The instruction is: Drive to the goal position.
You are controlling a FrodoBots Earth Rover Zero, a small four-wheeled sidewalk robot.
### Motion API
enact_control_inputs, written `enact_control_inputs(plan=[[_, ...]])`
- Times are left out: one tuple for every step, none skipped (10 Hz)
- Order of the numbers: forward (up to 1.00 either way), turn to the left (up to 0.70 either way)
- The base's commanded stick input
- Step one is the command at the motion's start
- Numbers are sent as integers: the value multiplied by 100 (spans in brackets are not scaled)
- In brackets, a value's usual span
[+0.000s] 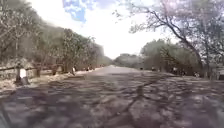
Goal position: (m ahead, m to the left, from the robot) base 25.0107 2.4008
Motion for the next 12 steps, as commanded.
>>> enact_control_inputs(plan=[[70, 0], [70, 0], [70, 0], [70, 0], [70, 0], [70, 0], [70, 0], [70, 0], [70, 0], [70, 0], [70, 0], [70, 0]])
